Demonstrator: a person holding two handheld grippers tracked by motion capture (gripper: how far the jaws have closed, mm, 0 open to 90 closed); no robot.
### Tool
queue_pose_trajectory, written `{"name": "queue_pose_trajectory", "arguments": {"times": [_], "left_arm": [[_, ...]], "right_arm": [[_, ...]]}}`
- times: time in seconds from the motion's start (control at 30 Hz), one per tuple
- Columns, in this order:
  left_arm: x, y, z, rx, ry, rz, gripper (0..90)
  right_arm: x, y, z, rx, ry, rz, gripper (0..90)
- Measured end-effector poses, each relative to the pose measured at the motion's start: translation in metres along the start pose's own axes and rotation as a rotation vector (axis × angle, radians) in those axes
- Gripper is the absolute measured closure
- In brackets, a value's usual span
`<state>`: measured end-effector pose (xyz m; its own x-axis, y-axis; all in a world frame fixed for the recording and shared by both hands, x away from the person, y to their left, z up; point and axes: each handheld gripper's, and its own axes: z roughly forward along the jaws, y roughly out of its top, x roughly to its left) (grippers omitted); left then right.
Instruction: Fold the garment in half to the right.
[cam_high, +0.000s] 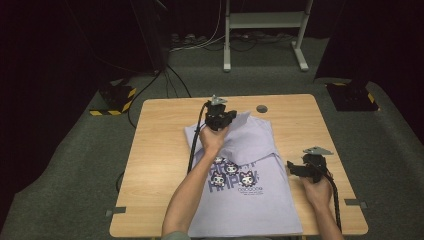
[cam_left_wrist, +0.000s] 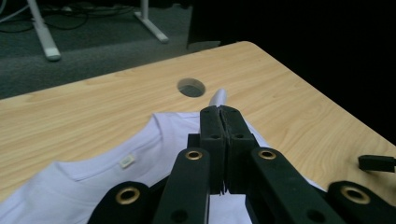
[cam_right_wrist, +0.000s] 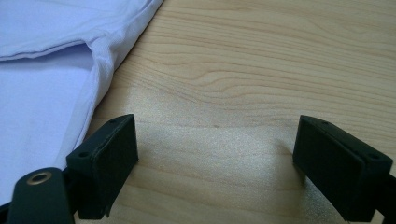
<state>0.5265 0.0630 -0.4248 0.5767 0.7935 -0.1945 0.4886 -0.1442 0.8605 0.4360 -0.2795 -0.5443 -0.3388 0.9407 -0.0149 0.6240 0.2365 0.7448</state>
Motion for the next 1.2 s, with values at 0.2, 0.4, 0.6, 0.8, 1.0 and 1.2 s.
{"name": "queue_pose_trajectory", "arguments": {"times": [0.2, 0.4, 0.6, 0.8, 1.0, 1.2], "left_arm": [[-0.014, -0.02, 0.022, 0.085, -0.028, 0.04, 88.7], [-0.017, -0.039, 0.031, 0.148, -0.095, 0.053, 79.8], [-0.009, -0.048, 0.024, 0.14, -0.11, 0.018, 63.7], [0.004, -0.048, 0.002, 0.073, -0.058, -0.011, 44.6], [0.014, -0.053, -0.01, 0.053, 0.027, -0.016, 32.6], [0.024, -0.068, -0.014, 0.078, 0.108, 0.003, 29.8]], "right_arm": [[0.0, 0.0, 0.0, 0.0, 0.0, 0.001, 13.0], [0.0, 0.0, 0.0, 0.0, 0.0, 0.001, 13.0], [0.0, 0.0, 0.0, 0.0, 0.0, 0.0, 13.0], [0.0, 0.0, 0.0, 0.0, 0.0, 0.0, 13.0], [0.0, 0.0, 0.0, 0.0, 0.0, 0.001, 13.0], [0.0, 0.0, 0.0, 0.0, 0.001, -0.001, 13.0]]}}
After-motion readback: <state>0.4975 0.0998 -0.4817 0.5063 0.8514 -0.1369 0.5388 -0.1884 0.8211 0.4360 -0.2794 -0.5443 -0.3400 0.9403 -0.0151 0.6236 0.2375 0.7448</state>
